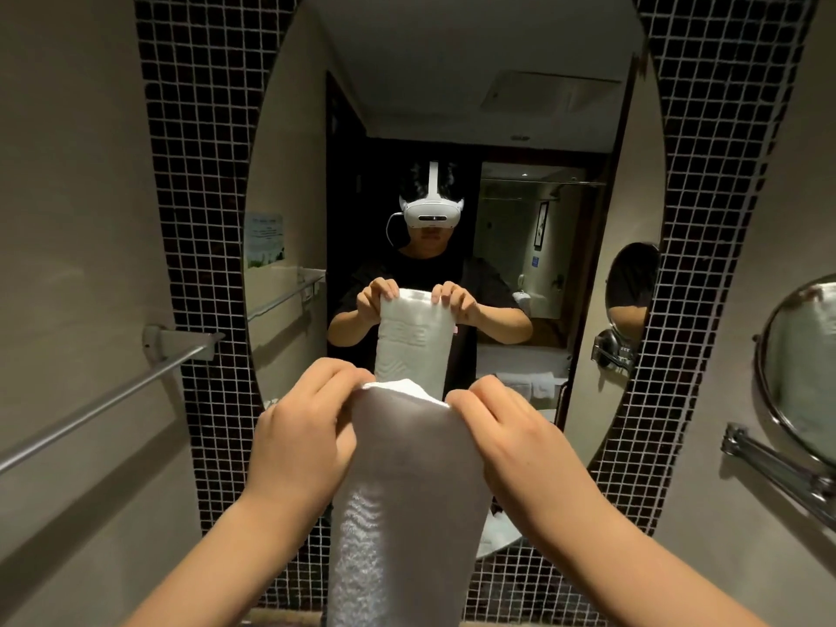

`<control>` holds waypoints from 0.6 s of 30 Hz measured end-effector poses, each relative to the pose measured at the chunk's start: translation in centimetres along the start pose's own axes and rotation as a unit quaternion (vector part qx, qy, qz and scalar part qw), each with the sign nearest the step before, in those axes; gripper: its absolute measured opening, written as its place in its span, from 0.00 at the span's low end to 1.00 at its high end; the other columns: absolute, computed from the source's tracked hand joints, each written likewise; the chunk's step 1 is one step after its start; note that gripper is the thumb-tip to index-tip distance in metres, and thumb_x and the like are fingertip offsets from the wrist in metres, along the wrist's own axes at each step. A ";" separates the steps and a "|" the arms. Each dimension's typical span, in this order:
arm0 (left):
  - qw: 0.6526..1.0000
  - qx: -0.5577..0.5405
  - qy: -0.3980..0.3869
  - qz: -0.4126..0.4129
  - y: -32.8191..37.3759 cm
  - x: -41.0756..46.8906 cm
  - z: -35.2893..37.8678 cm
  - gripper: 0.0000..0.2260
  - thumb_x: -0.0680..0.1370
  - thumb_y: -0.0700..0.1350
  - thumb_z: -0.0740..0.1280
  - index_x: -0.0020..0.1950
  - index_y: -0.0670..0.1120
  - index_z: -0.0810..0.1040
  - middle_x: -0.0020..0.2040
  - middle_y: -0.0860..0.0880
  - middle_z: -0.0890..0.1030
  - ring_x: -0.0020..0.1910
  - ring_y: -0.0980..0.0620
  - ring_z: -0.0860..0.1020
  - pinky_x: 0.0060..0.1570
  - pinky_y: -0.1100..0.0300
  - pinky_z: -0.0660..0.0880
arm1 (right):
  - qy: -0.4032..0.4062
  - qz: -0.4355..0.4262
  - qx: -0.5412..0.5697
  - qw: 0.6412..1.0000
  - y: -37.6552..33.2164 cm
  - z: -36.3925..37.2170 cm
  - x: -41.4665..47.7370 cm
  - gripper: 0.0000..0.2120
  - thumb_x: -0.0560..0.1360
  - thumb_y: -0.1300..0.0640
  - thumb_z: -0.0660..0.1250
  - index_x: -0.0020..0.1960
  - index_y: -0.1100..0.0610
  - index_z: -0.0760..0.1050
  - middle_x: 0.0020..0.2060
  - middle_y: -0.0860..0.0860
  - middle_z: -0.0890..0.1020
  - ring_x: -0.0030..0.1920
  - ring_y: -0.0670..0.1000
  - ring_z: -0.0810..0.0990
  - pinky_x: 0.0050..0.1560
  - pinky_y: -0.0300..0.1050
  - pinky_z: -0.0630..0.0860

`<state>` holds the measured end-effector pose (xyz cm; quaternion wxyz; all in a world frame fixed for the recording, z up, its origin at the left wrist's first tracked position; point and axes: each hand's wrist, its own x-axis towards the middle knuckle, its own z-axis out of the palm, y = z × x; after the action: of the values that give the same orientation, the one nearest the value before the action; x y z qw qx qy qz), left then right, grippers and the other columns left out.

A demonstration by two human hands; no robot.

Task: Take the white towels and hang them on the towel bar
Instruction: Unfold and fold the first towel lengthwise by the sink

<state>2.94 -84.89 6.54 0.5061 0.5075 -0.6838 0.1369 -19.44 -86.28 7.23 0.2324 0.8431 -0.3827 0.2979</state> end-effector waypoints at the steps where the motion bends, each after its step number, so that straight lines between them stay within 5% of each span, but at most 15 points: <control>1: 1.000 -0.030 0.001 0.004 0.1 0.1 0.1 0.13 0.72 0.45 0.59 0.51 0.52 0.80 0.51 0.60 0.78 0.47 0.57 0.79 0.43 0.53 0.78 | 0.017 -0.015 0.001 1.000 -0.2 -0.2 0.0 0.12 0.71 0.65 0.65 0.53 0.57 0.77 0.46 0.53 0.76 0.41 0.54 0.76 0.26 0.45 0.76; 6: 0.995 -0.096 0.032 0.003 0.8 0.7 0.4 0.17 0.69 0.29 0.63 0.48 0.47 0.80 0.46 0.55 0.80 0.48 0.58 0.78 0.47 0.63 0.74 | 0.082 -0.003 -0.034 0.996 -1.1 -1.4 0.6 0.12 0.72 0.62 0.57 0.46 0.56 0.79 0.42 0.52 0.79 0.39 0.56 0.78 0.19 0.49 0.72; 8: 0.992 -0.116 0.048 0.004 1.2 1.0 0.4 0.15 0.69 0.30 0.61 0.47 0.46 0.80 0.45 0.54 0.80 0.47 0.56 0.79 0.46 0.61 0.75 | 0.097 0.004 -0.022 0.995 -1.1 -1.8 1.0 0.15 0.69 0.62 0.55 0.46 0.57 0.79 0.43 0.52 0.80 0.40 0.57 0.79 0.20 0.50 0.73; 11: 0.986 -0.156 0.061 0.012 2.0 1.4 0.3 0.15 0.69 0.30 0.60 0.48 0.44 0.80 0.46 0.53 0.81 0.48 0.55 0.79 0.47 0.62 0.75 | 0.104 0.000 0.038 0.994 -0.7 -2.1 1.7 0.17 0.66 0.67 0.55 0.48 0.59 0.79 0.46 0.53 0.80 0.44 0.58 0.80 0.30 0.53 0.79; 13: 0.981 -0.182 0.070 0.013 2.6 1.5 0.3 0.16 0.70 0.30 0.60 0.50 0.44 0.80 0.49 0.53 0.81 0.52 0.56 0.79 0.50 0.67 0.74 | 0.096 0.008 0.082 0.992 -0.6 -2.1 2.2 0.17 0.67 0.74 0.65 0.51 0.58 0.79 0.48 0.52 0.80 0.46 0.55 0.80 0.39 0.49 0.80; 15: 0.976 -0.206 0.075 0.016 3.0 1.4 0.5 0.15 0.73 0.30 0.60 0.51 0.44 0.80 0.53 0.54 0.81 0.57 0.54 0.79 0.54 0.68 0.73 | 0.090 0.013 0.129 0.988 -0.7 -2.1 2.3 0.15 0.70 0.71 0.72 0.54 0.57 0.80 0.50 0.50 0.81 0.47 0.52 0.80 0.45 0.41 0.78; 18: 0.970 -0.227 0.081 0.010 3.2 1.4 0.7 0.12 0.75 0.30 0.60 0.50 0.44 0.79 0.56 0.51 0.79 0.61 0.50 0.77 0.59 0.66 0.72 | 0.107 0.006 0.176 0.979 -1.1 -2.4 2.2 0.08 0.78 0.60 0.66 0.56 0.57 0.79 0.52 0.50 0.80 0.48 0.49 0.80 0.49 0.35 0.75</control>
<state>-0.07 -84.71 8.45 0.6601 0.3597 -0.6590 0.0235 -18.20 -85.21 10.29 0.1187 0.8314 -0.3026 0.4507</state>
